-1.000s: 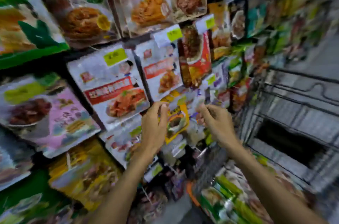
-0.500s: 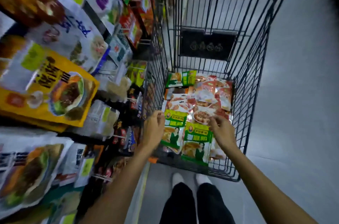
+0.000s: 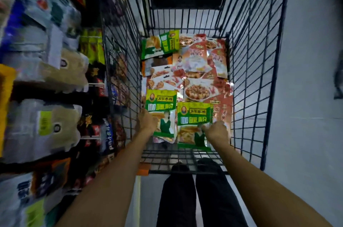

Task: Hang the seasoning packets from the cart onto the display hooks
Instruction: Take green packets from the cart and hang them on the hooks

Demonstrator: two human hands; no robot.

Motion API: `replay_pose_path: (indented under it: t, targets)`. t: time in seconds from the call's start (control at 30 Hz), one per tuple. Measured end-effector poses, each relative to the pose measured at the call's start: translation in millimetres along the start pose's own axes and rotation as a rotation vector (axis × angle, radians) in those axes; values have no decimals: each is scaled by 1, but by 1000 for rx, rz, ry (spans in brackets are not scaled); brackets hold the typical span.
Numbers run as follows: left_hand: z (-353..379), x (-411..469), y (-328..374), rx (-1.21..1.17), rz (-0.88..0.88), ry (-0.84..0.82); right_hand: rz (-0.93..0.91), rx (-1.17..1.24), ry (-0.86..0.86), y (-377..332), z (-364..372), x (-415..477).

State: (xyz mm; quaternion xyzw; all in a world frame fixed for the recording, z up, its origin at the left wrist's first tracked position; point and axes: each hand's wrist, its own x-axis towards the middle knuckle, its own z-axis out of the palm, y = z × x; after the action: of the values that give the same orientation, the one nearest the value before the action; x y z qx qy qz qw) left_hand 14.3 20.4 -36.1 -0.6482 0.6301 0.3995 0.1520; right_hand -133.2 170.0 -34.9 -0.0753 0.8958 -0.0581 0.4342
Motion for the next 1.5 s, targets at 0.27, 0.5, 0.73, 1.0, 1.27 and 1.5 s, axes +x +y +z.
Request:
replay_pose_path:
  t: [0.27, 0.5, 0.73, 1.0, 1.27, 1.5]
  targets:
    - [29, 23, -8, 4, -86, 138, 121, -23, 118, -3, 21, 17]
    - [29, 16, -4, 126, -97, 278, 70, 53, 250, -4, 26, 17]
    - [22, 14, -1, -156, -179, 255, -87, 213, 311, 4, 10, 24]
    - [19, 22, 0, -547, -184, 145, -139, 391, 599, -14, -16, 32]
    - [29, 22, 4, -654, -146, 79, -196, 605, 407, -22, -6, 31]
    - [28, 21, -2, -611, -84, 43, -104, 758, 84, -33, 5, 35]
